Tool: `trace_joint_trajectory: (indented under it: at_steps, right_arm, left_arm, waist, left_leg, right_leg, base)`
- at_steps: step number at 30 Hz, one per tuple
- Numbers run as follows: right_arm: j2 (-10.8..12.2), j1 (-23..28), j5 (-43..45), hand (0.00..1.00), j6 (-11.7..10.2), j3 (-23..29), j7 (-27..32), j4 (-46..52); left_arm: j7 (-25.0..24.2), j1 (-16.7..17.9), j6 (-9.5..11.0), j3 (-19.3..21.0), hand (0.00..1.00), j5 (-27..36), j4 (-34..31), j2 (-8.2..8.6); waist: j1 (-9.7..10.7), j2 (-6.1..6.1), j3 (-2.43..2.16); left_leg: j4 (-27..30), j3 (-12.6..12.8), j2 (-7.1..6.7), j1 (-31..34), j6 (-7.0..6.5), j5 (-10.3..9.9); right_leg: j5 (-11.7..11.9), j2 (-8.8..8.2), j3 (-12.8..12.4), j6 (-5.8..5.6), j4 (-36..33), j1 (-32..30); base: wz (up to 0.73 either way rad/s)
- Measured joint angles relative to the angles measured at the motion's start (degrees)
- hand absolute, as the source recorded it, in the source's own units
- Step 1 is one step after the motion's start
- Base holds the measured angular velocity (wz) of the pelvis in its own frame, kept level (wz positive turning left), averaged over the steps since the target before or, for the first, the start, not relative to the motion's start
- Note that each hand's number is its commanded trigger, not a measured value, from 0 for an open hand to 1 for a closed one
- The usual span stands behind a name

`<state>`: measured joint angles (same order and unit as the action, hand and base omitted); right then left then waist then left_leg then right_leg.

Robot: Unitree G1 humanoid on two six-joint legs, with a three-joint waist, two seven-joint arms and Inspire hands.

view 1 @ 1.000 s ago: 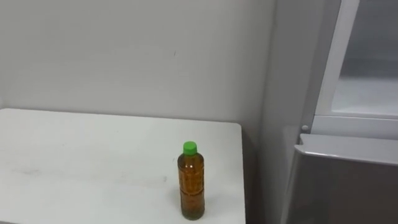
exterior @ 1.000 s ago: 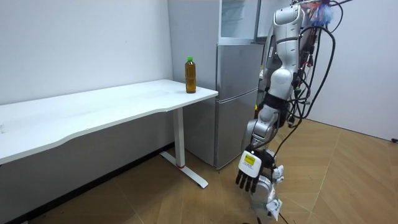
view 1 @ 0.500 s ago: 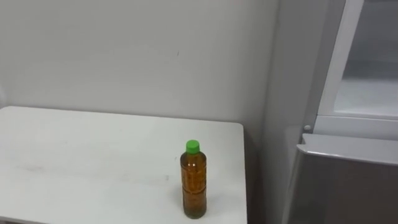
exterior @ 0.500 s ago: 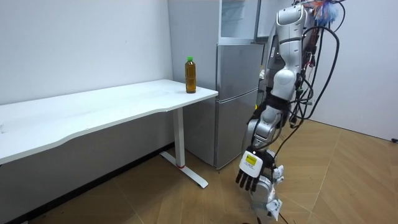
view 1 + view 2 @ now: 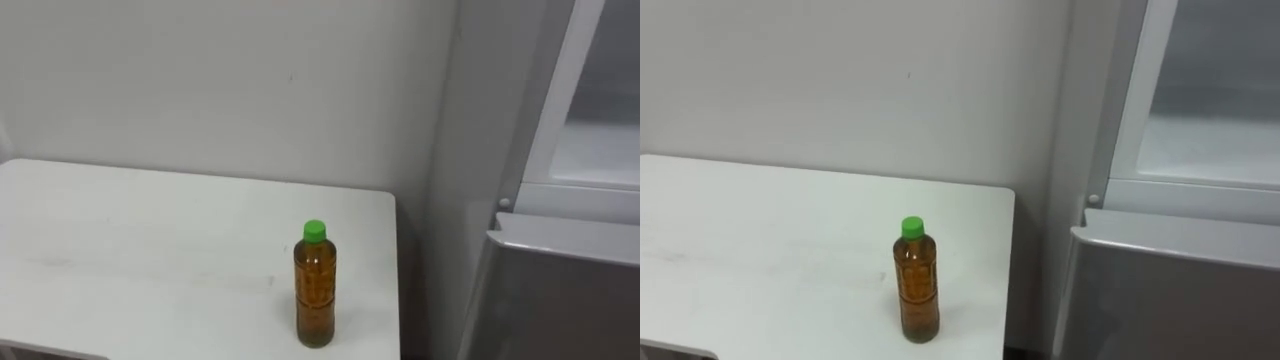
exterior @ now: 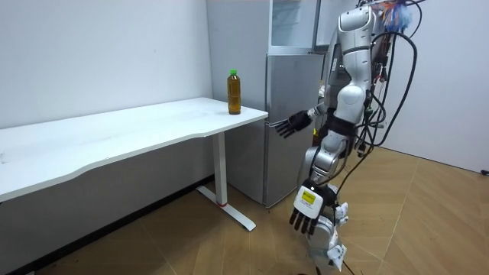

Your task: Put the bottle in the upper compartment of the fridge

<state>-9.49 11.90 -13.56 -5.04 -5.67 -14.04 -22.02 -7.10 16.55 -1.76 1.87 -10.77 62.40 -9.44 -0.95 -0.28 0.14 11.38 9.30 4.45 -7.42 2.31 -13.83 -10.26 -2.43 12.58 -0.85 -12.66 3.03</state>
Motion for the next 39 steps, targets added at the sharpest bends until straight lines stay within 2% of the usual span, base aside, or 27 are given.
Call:
trace_joint_trajectory:
  at_steps: [3,4,6,15,21,32,39]
  right_arm:
    - [-0.03,0.28,0.12,0.0,0.6,-0.34,-1.23,2.87]
    - [-0.1,0.62,0.12,0.0,1.08,-0.33,-1.58,5.33]
    - [-0.42,0.65,0.07,0.0,1.23,-0.31,-2.54,8.84]
    - [-0.66,0.31,-2.4,0.0,1.54,0.03,-4.17,16.65]
    - [-3.73,-0.02,-4.69,0.0,1.82,0.02,-3.94,28.16]
    - [-4.41,-0.71,-8.43,0.0,1.99,0.07,-3.57,34.15]
    - [-4.4,-4.69,-8.77,0.0,2.0,0.12,-2.8,34.3]
  left_arm:
    - [0.01,-0.33,0.03,0.09,0.0,-0.02,-0.5,-0.77]
    - [0.0,-0.37,0.02,0.17,0.0,-0.06,-0.5,-0.97]
    - [0.0,-0.29,0.02,0.17,0.0,-0.02,-0.35,-1.22]
    - [0.06,-0.31,-0.05,0.15,0.0,-0.04,-0.08,-1.34]
    - [0.04,-0.49,-0.07,-0.02,0.0,-0.04,-0.44,-1.59]
    - [0.18,-0.5,-0.06,-0.82,0.0,1.08,-0.45,-2.24]
    - [0.23,-0.56,-0.04,-0.93,0.0,1.13,-0.54,-2.37]
  waist:
    - [-0.07,-0.71,0.12]
    - [-0.11,-0.94,-0.1]
    - [-0.15,-1.14,-0.11]
    - [-1.07,-1.18,-0.19]
    - [-1.12,-1.25,-0.31]
    - [-1.98,-1.69,-0.37]
    - [-2.99,-1.79,-0.33]
  left_leg:
    - [-0.01,0.15,0.0,0.22,0.0,-0.01]
    - [-0.02,0.21,0.0,0.86,0.0,-0.02]
    - [-0.03,0.35,0.02,0.93,0.0,-0.01]
    - [-0.08,1.54,0.09,1.03,-0.1,-0.09]
    - [-0.13,1.59,-0.01,0.77,-0.11,-0.08]
    - [-0.62,1.65,0.15,1.01,-0.1,-0.08]
    - [-0.63,1.67,0.16,0.94,-0.1,-0.08]
  right_leg:
    - [-0.05,0.0,0.0,-0.02,-0.01,-0.35]
    - [-0.05,-0.01,-0.12,-0.02,-0.2,-1.05]
    - [0.01,-0.03,-0.09,0.05,-0.48,-1.16]
    - [0.02,-0.09,-1.01,0.08,-1.9,-2.05]
    - [0.02,-0.17,-1.02,0.08,-1.94,-1.87]
    - [0.06,0.1,-0.9,0.12,-1.18,-1.97]
    - [0.08,0.21,-1.03,0.11,-1.01,-1.83]
  base:
    - [0.01]
    - [-0.03]
    - [-0.04]
    - [-0.04]
    - [-0.01]
    - [0.0]
    - [0.0]
